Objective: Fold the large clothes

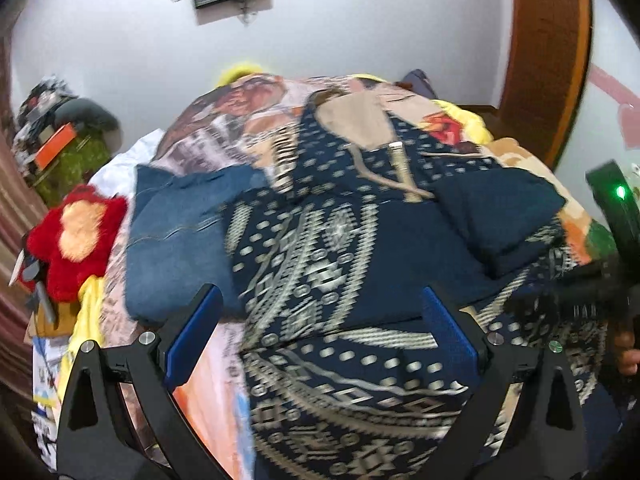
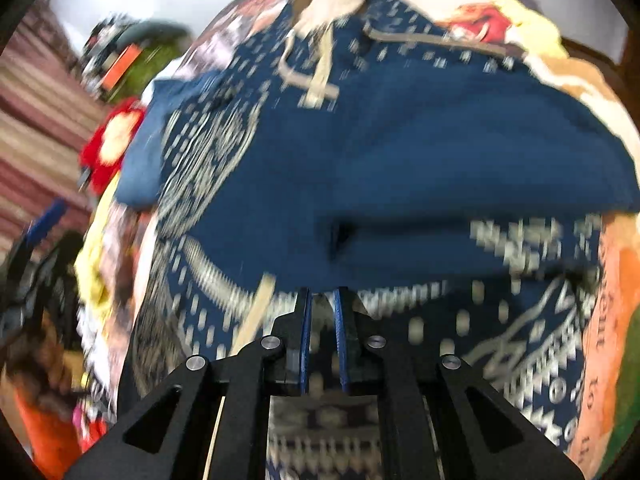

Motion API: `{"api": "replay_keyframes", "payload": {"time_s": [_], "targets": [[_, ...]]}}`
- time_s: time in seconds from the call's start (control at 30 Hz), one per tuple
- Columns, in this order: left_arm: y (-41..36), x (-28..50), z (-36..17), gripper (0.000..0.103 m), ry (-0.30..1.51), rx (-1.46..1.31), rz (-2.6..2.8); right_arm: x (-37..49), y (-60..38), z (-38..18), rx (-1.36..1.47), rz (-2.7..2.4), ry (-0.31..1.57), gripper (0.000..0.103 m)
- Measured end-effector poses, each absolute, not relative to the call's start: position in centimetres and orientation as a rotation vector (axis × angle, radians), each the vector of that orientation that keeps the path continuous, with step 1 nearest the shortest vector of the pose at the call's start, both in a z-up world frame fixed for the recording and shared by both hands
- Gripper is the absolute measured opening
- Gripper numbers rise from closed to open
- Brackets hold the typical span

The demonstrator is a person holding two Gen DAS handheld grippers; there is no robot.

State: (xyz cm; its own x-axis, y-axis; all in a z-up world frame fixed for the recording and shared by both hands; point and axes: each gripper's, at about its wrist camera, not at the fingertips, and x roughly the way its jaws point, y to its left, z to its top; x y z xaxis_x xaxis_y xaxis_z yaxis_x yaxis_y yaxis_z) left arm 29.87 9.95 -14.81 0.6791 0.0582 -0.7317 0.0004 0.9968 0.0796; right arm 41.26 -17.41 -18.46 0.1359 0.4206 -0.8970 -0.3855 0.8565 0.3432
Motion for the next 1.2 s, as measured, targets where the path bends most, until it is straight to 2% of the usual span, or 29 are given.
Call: {"api": "replay_keyframes", "payload": {"time_s": [0.1,0.33,0.53,0.7,0.9,0.97,1.0,1.03,1.07,1.13,1.2], "targets": [[6.9,31.0,-13.9,0.100,0.810,0.110,-0.033,39.6,-19.3,-17.5,0.007,0.627,1.290,0.008],[-1.6,35.4,-13.0,0.100,0.805,0.210,-0.204,39.3,-28.3,-13.2,0.002,0.440,1.089,0.008],[-11.0,40.3,-15.6,0.100,0.875,0.296,-0.365,40.5,-36.2,-11.8,-0.027,0.226,1.003,0.008],[-16.7,43.4,-18.9,0.099,0.941,0.347,-0.450,41.3,-40.9,-13.6,0.049,0.132,1.027,0.008],[-21.0,46.7,-23.4,0.078,1.029,0.411,-0.450,41.4,-43.6,-16.8,0.161,0.101,1.093,0.008],[-21.1,47.4,-24.0,0.059,1.027,0.423,-0.410,41.2,-43.6,-17.3,0.174,0.104,1.103,0.008],[-20.7,47.6,-23.9,0.054,1.025,0.410,-0.407,41.2,-43.6,-17.5,0.179,0.105,1.104,0.008],[-20.4,47.9,-23.7,0.041,1.022,0.386,-0.407,41.1,-43.5,-17.5,0.181,0.108,1.105,0.008],[-20.0,48.1,-23.4,0.022,1.020,0.361,-0.400,41.0,-43.5,-17.6,0.180,0.111,1.105,0.008],[-18.7,48.5,-22.2,0.014,1.019,0.298,-0.397,41.2,-43.2,-17.6,0.172,0.117,1.107,0.008],[-16.8,48.6,-20.0,0.012,0.989,0.192,-0.416,41.5,-42.7,-17.5,0.157,0.124,1.107,0.008]]}}
